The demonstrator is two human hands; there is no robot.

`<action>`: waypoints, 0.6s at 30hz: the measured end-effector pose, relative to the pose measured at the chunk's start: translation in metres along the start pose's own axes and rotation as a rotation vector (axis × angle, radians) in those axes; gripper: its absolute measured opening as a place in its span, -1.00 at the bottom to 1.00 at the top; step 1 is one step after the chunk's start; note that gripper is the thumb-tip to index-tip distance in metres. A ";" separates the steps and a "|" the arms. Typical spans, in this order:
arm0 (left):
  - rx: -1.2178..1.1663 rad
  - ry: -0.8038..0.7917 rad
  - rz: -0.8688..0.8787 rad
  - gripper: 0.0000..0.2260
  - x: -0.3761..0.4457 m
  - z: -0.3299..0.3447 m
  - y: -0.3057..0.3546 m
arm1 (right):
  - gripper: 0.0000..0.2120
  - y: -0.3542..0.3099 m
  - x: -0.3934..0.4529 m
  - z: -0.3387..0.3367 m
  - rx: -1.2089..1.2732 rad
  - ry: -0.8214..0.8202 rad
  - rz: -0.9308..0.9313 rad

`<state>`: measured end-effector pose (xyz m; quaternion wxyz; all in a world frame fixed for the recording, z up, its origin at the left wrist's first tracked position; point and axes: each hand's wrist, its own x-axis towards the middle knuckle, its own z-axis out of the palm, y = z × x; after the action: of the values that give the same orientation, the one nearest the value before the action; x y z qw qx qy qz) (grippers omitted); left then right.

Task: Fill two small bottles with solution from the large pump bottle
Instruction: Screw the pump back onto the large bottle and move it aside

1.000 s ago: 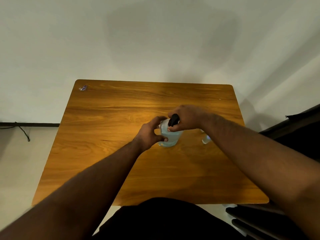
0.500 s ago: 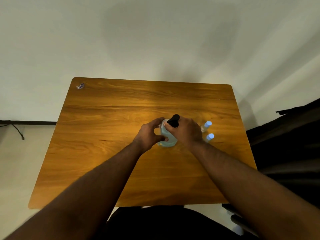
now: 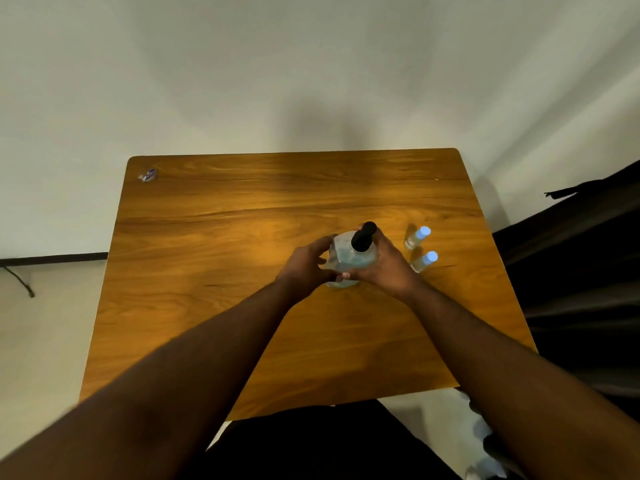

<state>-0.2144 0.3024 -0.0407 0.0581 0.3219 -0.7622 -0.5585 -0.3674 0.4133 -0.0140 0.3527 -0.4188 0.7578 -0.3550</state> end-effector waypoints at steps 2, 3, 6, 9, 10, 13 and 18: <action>0.005 0.001 -0.005 -0.28 0.001 0.000 0.000 | -0.24 0.002 0.001 0.000 0.000 -0.007 -0.005; 0.000 0.007 -0.020 -0.27 0.001 0.001 0.001 | -0.24 0.003 0.001 -0.001 0.000 -0.016 -0.008; -0.012 0.031 -0.049 -0.27 -0.001 0.006 0.004 | -0.22 0.007 0.000 -0.002 0.038 -0.013 -0.035; 0.004 0.056 -0.059 -0.28 -0.001 0.008 0.011 | -0.17 0.008 0.002 -0.003 0.121 -0.009 -0.054; 0.009 0.061 -0.058 -0.31 -0.001 0.007 0.013 | -0.16 0.007 0.004 -0.003 0.126 -0.007 -0.056; 0.010 0.091 -0.036 -0.37 0.000 0.006 0.020 | -0.17 0.006 0.010 -0.008 0.103 0.008 -0.091; 0.007 0.175 0.049 -0.36 0.007 -0.002 0.039 | -0.17 -0.007 0.028 -0.026 0.038 0.038 -0.206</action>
<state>-0.2361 0.3032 -0.0071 0.1370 0.3511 -0.7639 -0.5239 -0.3979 0.3921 -0.0018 0.3077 -0.4809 0.7104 -0.4117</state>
